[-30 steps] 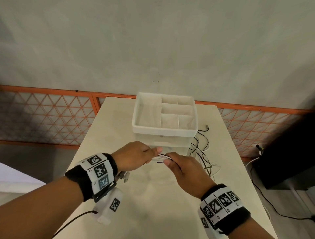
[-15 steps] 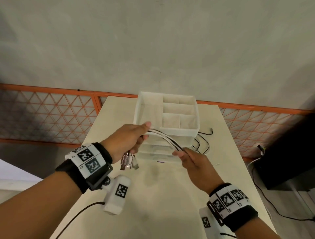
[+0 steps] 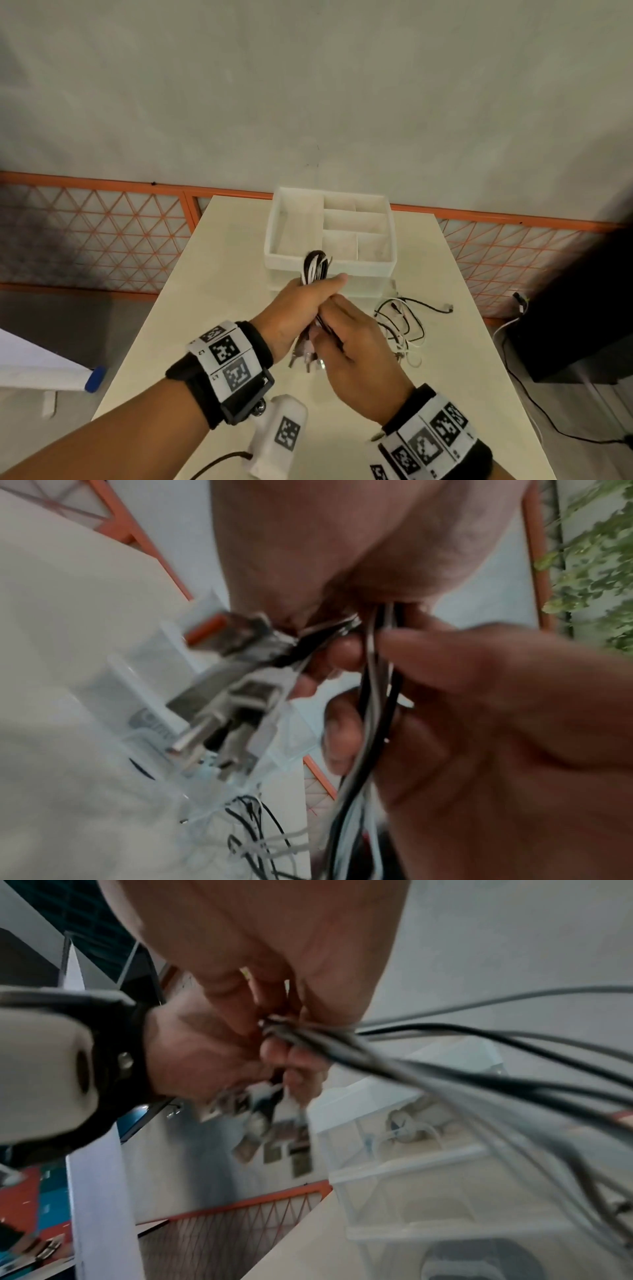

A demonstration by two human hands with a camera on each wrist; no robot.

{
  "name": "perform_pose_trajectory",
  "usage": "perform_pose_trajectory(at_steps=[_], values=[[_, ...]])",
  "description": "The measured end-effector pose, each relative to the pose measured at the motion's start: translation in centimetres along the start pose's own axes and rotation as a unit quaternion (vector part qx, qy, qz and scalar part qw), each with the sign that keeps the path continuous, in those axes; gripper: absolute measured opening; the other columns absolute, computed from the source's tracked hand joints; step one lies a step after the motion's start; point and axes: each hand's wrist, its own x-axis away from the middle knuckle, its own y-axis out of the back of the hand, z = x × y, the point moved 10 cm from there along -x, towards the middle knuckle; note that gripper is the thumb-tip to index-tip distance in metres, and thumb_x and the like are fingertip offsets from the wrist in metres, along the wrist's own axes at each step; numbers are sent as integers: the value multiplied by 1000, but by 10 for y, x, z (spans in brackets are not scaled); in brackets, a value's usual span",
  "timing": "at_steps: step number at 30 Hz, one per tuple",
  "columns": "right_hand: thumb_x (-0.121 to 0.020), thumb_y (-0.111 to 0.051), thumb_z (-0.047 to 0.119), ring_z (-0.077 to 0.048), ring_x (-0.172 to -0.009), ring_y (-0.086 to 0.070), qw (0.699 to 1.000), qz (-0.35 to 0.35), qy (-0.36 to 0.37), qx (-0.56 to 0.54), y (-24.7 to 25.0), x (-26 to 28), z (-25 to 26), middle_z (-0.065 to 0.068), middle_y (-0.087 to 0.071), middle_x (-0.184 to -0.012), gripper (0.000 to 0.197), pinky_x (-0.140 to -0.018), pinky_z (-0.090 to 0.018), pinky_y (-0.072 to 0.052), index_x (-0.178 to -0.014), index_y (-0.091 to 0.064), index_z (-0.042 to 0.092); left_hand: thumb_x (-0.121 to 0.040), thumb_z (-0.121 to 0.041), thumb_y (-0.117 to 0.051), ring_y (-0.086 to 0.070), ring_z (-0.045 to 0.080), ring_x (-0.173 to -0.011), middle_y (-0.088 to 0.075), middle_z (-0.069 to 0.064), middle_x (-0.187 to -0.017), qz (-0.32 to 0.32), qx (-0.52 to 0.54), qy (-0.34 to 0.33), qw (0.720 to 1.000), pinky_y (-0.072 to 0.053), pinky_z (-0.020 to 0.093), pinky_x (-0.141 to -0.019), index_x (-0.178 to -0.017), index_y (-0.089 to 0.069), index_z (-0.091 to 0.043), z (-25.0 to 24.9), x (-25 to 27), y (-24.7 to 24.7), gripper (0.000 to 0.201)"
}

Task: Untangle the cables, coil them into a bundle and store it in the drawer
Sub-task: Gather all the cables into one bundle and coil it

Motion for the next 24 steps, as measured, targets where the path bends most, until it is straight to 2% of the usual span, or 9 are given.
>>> perform_pose_trajectory(at_steps=[3, 5, 8, 11, 13, 17, 19, 22, 24], values=[[-87, -50, 5, -8, -73, -60, 996, -87, -24, 5, 36, -1, -4, 4, -64, -83, 22, -65, -18, -46, -96, -71, 6, -89, -25, -64, -48, 18, -59, -50, 7, -62, -2, -13, -15, 1000, -41, 30, -63, -63, -58, -14, 0, -2, 11, 29], [-87, -58, 8, -5, -89, -64, 988, -136, -52, 43, 58, -8, -6, 7, -65, -106, 34, -73, -13, -49, -119, -66, 19, -81, -19, -63, -43, 16, -60, -46, 5, -62, 28, -53, -22, 998, -37, 30, -66, -64, -57, -13, -3, 1, 8, 19], [-89, -62, 0, 0, -108, -60, 996, -54, -25, 63, 50, -26, 3, 6, -63, -125, 59, -88, -8, -46, -143, -53, 24, -70, -17, -59, -38, 12, -55, -42, 0, -57, 76, -141, -33, 986, -32, 27, -60, -64, -50, -13, -10, 8, -4, 12], [-87, -53, -4, -4, -90, -68, 994, -75, -36, 74, 55, -33, 1, 4, -76, -98, 41, -77, -19, -55, -117, -72, 17, -70, -19, -59, -39, 14, -53, -44, 0, -55, 79, -217, -47, 972, -33, 29, -60, -60, -51, -13, -14, 10, -6, 14], [-83, -53, -7, -7, -80, -69, 992, -88, -55, 70, 57, -34, -1, 4, -76, -83, 36, -68, -17, -55, -102, -75, 15, -72, -20, -59, -43, 16, -56, -49, 1, -57, 59, -235, -68, 968, -35, 31, -63, -60, -56, -13, -17, 10, -3, 14], [-79, -61, -4, -7, -78, -67, 995, -36, -84, 25, 51, -40, 0, 10, -72, -79, 25, -69, -16, -51, -86, -72, 17, -80, -23, -64, -50, 7, -57, -56, -9, -56, 74, -266, -90, 957, -41, 24, -64, -56, -61, -28, -17, 11, -2, 24], [-69, -66, 2, -5, -67, -59, 994, -7, -112, -8, 47, -42, -5, 11, -65, -71, 16, -62, -17, -46, -70, -68, 18, -86, -23, -68, -49, 2, -53, -56, -13, -53, 100, -287, -87, 949, -40, 17, -60, -52, -62, -36, -17, 13, -3, 37], [-54, -63, 0, -11, -54, -54, 983, 1, -164, -82, 41, -41, -15, 1, -56, -63, 11, -51, -25, -44, -53, -58, 10, -84, -27, -70, -45, 2, -45, -56, -12, -49, 103, -306, -88, 943, -37, 17, -51, -46, -60, -35, -19, 13, -2, 40], [-56, -62, -3, -18, -54, -58, 970, -26, -192, -147, 41, -40, -21, -6, -60, -68, 7, -53, -32, -48, -59, -64, 4, -83, -23, -66, -47, 3, -43, -59, -6, -51, 75, -311, -104, 942, -38, 18, -52, -47, -63, -31, -21, 11, 1, 38]])
